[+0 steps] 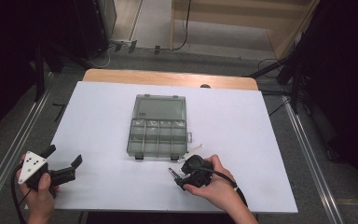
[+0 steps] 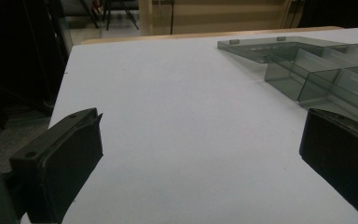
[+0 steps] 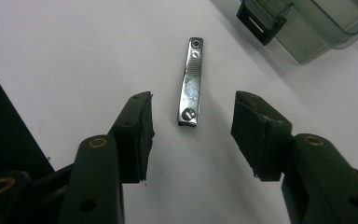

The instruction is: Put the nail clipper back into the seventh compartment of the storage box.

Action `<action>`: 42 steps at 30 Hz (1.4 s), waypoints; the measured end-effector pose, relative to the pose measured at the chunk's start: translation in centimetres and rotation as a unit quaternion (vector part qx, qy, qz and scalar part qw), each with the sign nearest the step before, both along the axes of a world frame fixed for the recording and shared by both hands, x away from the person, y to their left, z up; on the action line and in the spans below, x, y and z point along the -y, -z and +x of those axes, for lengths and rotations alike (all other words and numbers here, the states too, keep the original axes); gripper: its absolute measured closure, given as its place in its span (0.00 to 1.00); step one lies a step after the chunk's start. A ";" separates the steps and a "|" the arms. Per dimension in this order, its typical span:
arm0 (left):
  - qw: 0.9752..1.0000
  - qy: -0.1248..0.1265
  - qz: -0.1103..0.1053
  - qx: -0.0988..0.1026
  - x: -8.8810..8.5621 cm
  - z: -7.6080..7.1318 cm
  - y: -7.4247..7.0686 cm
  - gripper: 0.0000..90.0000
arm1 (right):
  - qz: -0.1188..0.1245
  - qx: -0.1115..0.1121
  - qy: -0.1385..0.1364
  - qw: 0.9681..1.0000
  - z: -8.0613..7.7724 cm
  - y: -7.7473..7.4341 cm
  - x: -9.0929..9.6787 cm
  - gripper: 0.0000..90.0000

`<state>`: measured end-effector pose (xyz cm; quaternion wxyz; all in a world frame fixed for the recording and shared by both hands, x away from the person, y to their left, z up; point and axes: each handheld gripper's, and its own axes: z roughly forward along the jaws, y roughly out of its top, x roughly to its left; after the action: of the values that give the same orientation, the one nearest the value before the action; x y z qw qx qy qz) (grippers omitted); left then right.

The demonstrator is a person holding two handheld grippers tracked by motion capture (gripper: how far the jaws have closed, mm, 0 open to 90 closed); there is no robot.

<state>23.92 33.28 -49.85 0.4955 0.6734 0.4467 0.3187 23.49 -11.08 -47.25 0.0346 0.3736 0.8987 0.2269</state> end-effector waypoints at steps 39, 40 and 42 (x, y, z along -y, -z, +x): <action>1.000 0.001 -0.002 -0.001 -0.1 0.0 0.0 0.00 | -0.005 -0.003 0.034 0.999 0.2 1.6 -1.3 0.90; 1.000 0.001 -0.002 -0.001 -0.1 0.0 0.0 0.00 | -0.005 -0.005 0.034 0.999 0.2 1.5 -1.3 0.90; 1.000 0.001 -0.001 -0.001 -0.1 0.0 0.0 0.00 | -0.005 -0.003 0.035 0.999 0.2 1.5 -1.2 0.90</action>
<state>23.94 33.33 -49.85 0.4963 0.6734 0.4470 0.3169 23.73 -9.89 -48.74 0.0417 0.4053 0.8863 0.2201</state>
